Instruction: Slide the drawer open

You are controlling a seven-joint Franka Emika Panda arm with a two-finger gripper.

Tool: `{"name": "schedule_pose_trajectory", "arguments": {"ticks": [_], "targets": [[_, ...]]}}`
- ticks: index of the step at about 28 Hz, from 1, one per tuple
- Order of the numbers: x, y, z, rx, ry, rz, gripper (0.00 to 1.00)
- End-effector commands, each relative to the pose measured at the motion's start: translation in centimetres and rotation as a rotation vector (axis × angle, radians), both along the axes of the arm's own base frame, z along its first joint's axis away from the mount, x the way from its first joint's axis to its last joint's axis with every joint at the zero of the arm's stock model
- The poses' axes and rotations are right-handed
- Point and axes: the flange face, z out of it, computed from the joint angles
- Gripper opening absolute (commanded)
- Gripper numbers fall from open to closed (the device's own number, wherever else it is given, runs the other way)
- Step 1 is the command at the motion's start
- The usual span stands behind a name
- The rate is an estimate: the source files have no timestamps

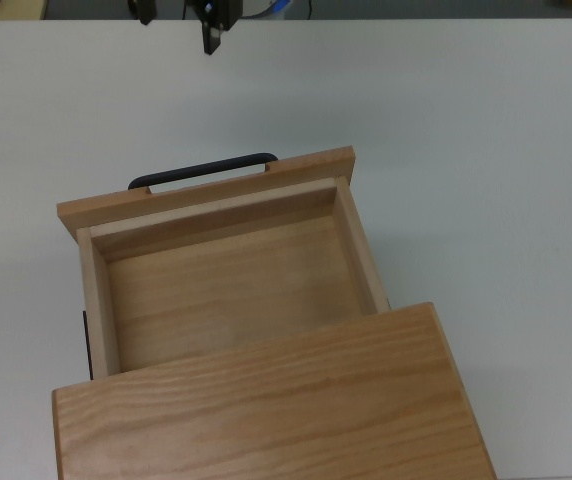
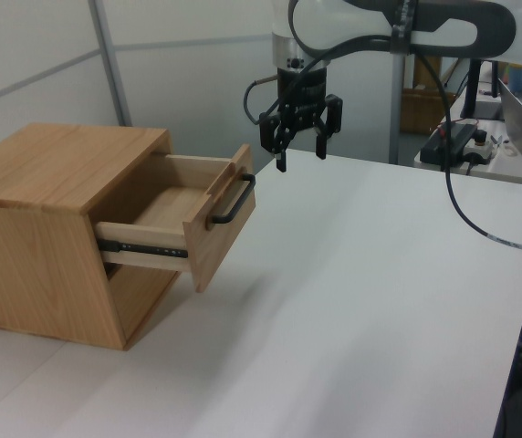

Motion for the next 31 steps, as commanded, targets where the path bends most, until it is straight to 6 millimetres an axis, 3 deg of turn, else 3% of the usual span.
{"name": "schedule_pose_trajectory", "arguments": {"ticks": [1, 14, 31], "targets": [[-1.3, 0.1, 1.0, -0.024, 0.06, 0.17, 1.0], [-2.2, -0.1, 0.7, -0.091, 0.161, 0.506, 1.0], [-2.4, 1.1, 0.4, -0.092, 0.189, 0.539, 1.0]]}}
